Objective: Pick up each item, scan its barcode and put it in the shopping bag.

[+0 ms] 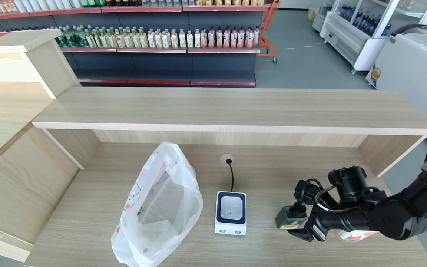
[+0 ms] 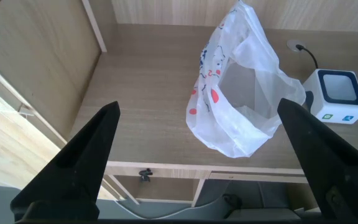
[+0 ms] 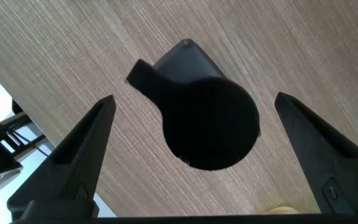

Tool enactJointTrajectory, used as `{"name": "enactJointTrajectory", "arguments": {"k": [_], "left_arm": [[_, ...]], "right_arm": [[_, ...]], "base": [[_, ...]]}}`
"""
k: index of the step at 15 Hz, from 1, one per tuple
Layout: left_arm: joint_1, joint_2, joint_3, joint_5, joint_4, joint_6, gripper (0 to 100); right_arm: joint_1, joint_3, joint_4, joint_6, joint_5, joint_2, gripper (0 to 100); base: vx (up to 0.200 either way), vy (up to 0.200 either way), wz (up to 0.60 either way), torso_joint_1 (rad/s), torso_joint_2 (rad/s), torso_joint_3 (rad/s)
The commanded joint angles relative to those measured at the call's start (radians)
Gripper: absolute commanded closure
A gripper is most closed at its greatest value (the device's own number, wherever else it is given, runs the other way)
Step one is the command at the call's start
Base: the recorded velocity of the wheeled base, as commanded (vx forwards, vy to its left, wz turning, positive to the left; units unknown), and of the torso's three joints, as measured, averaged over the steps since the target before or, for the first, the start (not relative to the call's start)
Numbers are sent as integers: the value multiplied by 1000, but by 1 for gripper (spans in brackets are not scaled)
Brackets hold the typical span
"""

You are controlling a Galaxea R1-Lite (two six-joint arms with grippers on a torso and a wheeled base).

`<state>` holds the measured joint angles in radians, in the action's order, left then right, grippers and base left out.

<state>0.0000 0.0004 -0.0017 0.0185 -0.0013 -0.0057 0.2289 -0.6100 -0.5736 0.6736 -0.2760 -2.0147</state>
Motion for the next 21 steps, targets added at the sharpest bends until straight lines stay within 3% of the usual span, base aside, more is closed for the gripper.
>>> {"name": "enactJointTrajectory", "arguments": {"k": [1,13,14,21], "left_arm": [[0,0,0,0,0,0,0],[0,0,0,0,0,0,0],[0,0,0,0,0,0,0],[0,0,0,0,0,0,0]], "right_arm": [[17,-40,-2,0,-32,-35,0],[52,-136,-22,-5,-65,-116,0],[61,-139,-20,-6,-83,-114,100],[55,-43,-23,-22,-88,-27,100]], "base": [[0,0,0,0,0,0],[0,0,0,0,0,0],[0,0,0,0,0,0],[0,0,0,0,0,0]]}}
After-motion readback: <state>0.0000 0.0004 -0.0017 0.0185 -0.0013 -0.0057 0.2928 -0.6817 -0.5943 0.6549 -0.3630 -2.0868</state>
